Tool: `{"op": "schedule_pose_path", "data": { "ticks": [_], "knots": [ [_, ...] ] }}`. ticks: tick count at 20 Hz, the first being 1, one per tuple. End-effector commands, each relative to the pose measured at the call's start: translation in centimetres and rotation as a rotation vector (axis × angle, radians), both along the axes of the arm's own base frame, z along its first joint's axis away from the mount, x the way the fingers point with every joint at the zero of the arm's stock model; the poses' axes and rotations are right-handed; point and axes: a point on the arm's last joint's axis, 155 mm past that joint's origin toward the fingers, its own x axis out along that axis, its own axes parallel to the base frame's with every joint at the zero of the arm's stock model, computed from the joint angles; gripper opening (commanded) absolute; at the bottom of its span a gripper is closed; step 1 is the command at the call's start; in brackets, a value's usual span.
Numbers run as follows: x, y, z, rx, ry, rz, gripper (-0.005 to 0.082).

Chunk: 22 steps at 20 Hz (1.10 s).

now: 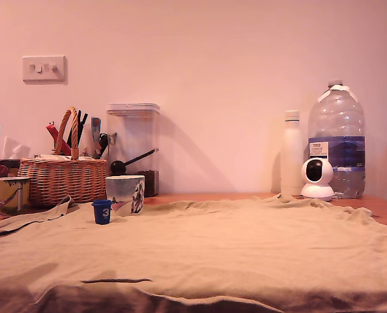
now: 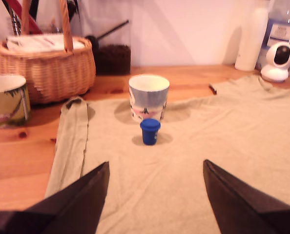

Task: Pick up the coffee capsules on the table and drop them inside the coffee cup

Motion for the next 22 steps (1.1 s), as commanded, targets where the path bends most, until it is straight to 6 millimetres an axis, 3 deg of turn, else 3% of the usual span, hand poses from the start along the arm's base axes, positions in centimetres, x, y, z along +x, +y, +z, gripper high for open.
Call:
{"op": "schedule_pose_path", "data": {
  "ticks": [1,6,22],
  "knots": [
    [0.0,-0.2,0.1,-0.016,0.004,-0.008,0.0555],
    [0.3,-0.3,-1.9,0.017,0.061,-0.015,0.0555],
    [3.3,-1.1,-4.3,0.016,0.03,-0.035,0.0554]
  ]
}}
